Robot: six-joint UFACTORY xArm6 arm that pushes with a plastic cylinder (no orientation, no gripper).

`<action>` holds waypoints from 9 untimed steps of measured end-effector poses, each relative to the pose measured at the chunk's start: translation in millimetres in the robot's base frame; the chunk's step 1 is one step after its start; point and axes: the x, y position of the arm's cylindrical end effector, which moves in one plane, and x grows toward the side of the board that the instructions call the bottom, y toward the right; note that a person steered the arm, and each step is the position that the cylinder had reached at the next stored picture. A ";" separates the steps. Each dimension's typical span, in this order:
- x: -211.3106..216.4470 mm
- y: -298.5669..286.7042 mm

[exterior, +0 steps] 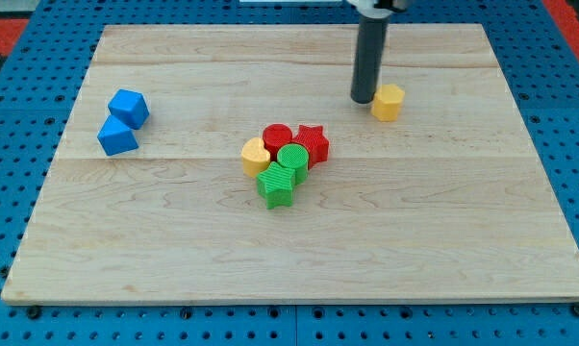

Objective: Move the yellow hexagon to the right of the green circle

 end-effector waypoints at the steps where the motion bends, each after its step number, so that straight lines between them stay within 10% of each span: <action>1: -29.8 40.6; 9: 39.5 -10.0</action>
